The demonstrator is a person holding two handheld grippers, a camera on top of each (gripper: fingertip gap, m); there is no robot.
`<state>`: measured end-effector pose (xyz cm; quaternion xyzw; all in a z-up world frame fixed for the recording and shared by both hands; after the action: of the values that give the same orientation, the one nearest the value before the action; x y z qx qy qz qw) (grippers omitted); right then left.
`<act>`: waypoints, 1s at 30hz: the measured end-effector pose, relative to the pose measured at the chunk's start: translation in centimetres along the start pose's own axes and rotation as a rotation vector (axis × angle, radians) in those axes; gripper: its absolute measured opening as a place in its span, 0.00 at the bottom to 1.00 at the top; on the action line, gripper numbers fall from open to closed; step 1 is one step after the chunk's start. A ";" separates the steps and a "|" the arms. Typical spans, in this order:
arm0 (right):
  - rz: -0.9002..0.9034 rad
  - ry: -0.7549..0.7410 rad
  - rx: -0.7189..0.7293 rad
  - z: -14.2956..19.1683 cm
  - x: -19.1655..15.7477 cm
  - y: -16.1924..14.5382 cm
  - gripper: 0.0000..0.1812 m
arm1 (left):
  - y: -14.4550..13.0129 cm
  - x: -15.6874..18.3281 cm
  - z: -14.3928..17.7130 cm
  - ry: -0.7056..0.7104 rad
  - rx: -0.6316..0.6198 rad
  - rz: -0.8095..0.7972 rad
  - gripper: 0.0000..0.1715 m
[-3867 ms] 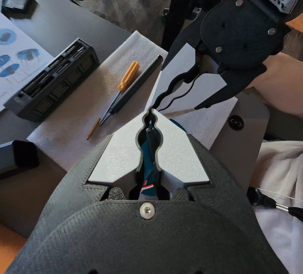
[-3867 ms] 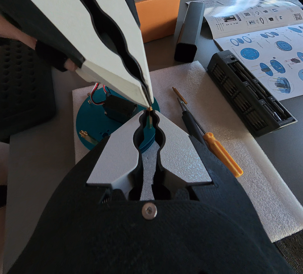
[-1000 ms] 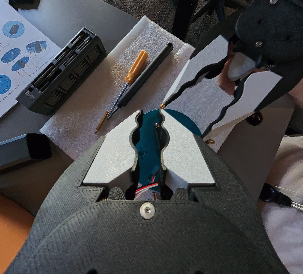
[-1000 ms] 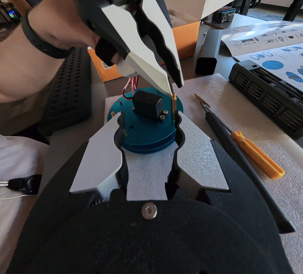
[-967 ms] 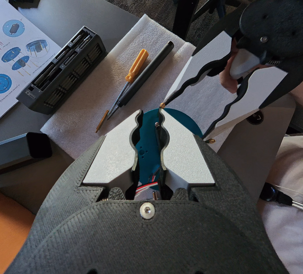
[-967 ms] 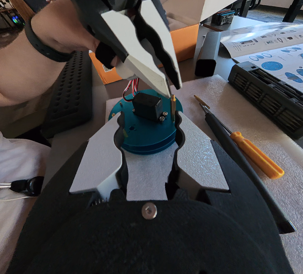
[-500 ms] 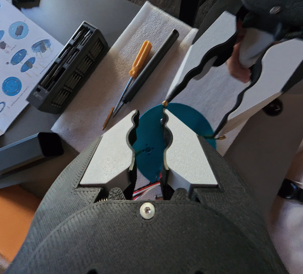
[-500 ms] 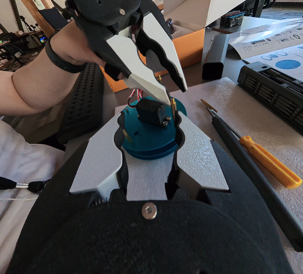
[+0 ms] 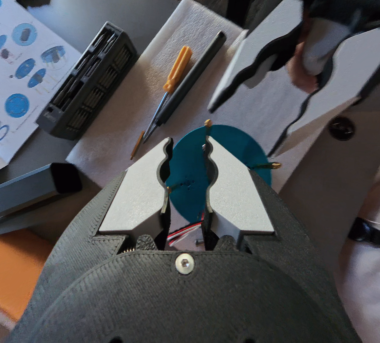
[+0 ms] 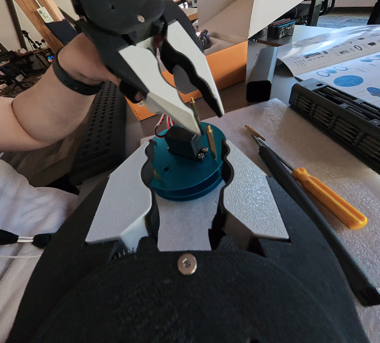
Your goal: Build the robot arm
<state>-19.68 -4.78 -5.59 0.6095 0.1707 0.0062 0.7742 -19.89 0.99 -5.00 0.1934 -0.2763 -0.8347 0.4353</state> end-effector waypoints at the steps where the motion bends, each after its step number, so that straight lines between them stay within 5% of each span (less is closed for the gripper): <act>1: 0.001 0.004 0.000 -0.3 0.1 0.0 0.36 | 0.3 0.5 0.0 -0.022 0.012 -0.005 0.18; 9: -0.010 0.044 0.005 -0.3 -0.9 0.0 0.35 | -0.9 -1.7 -0.5 0.133 -0.088 -0.064 0.19; 14: -0.020 0.036 0.006 -1.1 -0.2 0.1 0.41 | 0.5 0.3 -0.2 -0.012 -0.023 -0.047 0.23; 18: -0.019 0.069 -0.036 -1.5 -1.0 -0.6 0.45 | 0.1 -0.4 -1.4 0.030 -0.072 -0.068 0.26; 21: -0.040 0.071 -0.054 -0.2 -1.2 -1.2 0.38 | -1.1 -2.4 -0.8 0.134 -0.109 -0.065 0.22; 30: -0.008 0.096 -0.042 -1.9 -1.1 -0.8 0.49 | 0.2 -0.5 -1.8 0.046 -0.085 -0.102 0.28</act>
<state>-21.42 -3.47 -6.44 0.5913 0.2100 0.0358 0.7778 -18.49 0.84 -6.21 0.2075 -0.2205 -0.8621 0.4064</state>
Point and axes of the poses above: each gripper's, where its closed fingertips meet, z back along the fingers, y out of its top, x = y × z across the jaws, the point moved 3 cm from there along z, back along the fingers, and after that the axes turned 2 degrees about y, right-handed, at the moved point
